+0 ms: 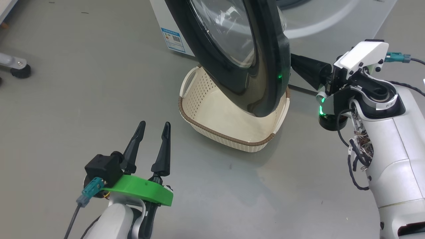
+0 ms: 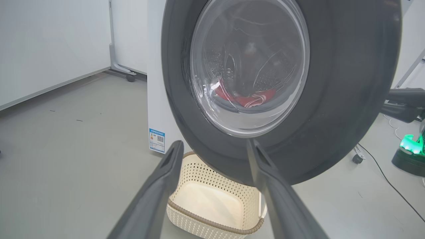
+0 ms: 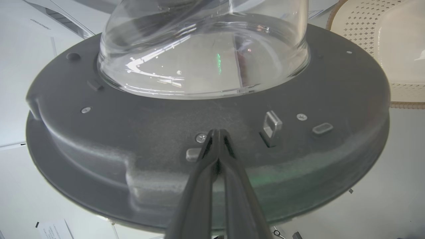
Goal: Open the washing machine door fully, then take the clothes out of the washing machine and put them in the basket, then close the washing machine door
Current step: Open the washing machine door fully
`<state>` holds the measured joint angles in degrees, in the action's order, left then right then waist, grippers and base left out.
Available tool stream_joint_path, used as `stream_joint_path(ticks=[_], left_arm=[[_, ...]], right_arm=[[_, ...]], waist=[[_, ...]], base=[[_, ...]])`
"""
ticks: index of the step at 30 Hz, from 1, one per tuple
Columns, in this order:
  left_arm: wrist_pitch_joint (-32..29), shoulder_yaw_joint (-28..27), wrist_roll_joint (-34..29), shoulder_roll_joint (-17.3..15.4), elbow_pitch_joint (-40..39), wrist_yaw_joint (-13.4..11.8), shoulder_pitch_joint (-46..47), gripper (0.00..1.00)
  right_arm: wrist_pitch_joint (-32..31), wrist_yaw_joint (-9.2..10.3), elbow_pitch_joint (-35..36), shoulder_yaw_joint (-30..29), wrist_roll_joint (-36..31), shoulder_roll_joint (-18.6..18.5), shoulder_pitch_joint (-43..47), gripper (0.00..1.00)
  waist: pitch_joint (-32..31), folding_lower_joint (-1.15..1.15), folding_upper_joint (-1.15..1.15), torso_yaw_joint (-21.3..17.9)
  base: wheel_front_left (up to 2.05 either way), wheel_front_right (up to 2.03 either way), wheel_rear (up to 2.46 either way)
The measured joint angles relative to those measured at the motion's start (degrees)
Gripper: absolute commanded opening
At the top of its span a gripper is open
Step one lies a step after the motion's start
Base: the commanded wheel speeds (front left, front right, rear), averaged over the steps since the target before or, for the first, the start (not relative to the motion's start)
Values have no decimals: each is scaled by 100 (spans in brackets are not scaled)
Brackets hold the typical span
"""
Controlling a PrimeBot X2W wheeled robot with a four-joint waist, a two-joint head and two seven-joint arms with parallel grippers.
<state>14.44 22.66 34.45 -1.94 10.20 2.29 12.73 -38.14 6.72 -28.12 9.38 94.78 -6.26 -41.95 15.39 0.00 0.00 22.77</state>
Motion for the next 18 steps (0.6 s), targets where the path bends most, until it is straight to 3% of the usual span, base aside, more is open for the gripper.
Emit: stream_joint_path(ticks=[18], left_arm=[[0, -26, -91, -1, 16, -5, -10, 100]], right_arm=[[-248, 8, -135, 401, 397, 196, 272, 0]], waist=[[-213, 0, 0, 4]], base=[[0, 0, 0]])
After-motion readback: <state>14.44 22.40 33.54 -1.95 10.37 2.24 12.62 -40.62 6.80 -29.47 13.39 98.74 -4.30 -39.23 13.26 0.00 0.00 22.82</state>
